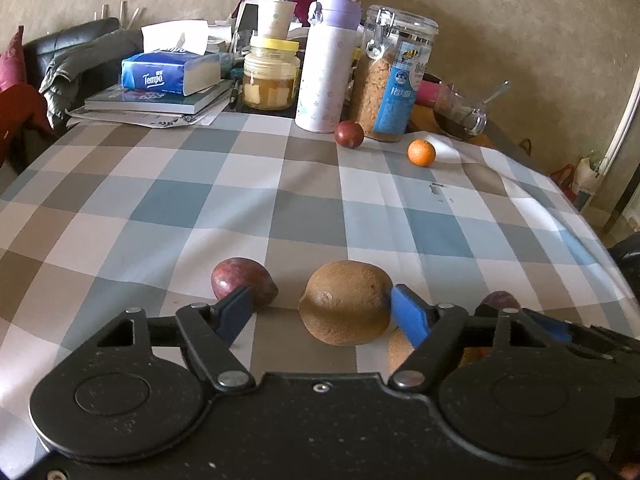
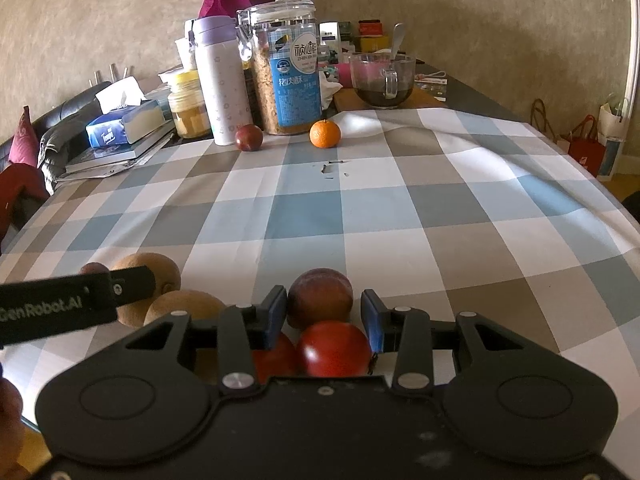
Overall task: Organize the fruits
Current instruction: 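Close the left gripper on a brown kiwi while the right gripper grasps a red plum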
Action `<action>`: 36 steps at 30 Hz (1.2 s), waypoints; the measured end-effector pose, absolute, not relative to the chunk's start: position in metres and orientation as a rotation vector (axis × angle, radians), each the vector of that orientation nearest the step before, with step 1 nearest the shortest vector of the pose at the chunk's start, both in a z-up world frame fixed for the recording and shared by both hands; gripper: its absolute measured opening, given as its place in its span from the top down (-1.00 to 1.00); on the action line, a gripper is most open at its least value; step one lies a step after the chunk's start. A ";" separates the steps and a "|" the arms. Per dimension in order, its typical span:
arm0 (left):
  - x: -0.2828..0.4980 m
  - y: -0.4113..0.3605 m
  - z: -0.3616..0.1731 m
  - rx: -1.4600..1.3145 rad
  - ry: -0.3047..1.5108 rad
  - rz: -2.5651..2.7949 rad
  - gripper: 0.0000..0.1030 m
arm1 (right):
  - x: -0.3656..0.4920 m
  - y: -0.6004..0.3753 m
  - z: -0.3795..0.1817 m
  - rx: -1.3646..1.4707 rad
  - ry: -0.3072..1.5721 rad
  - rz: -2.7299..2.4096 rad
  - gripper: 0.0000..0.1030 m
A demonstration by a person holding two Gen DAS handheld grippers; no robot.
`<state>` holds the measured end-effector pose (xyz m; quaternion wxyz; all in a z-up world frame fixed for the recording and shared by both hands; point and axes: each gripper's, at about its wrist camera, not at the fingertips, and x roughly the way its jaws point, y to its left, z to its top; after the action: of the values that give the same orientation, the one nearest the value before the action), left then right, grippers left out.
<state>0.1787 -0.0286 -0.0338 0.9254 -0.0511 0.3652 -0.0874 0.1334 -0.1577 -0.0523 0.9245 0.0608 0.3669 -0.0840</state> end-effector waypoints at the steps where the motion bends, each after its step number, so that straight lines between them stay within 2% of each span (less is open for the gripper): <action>1: 0.178 -0.030 -0.034 -0.098 0.747 -0.176 -0.55 | 0.134 -0.158 -0.052 0.130 0.754 -0.171 0.21; 22: 0.181 -0.050 -0.040 0.015 0.695 -0.126 -0.65 | 0.134 -0.165 -0.054 0.181 0.764 -0.166 0.21; 29: 0.182 -0.023 -0.038 -0.186 0.758 -0.213 -0.52 | 0.135 -0.165 -0.055 0.188 0.767 -0.164 0.21; 33: 0.189 -0.014 -0.043 -0.260 0.812 -0.238 -0.52 | 0.135 -0.166 -0.055 0.190 0.768 -0.163 0.21; 36: 0.195 -0.011 -0.047 -0.284 0.823 -0.220 -0.60 | 0.135 -0.167 -0.055 0.197 0.771 -0.161 0.21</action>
<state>0.1953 -0.0106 -0.0470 0.9009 -0.1374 0.3977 -0.1061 0.1348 -0.1667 -0.0548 0.9188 0.0960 0.3748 -0.0784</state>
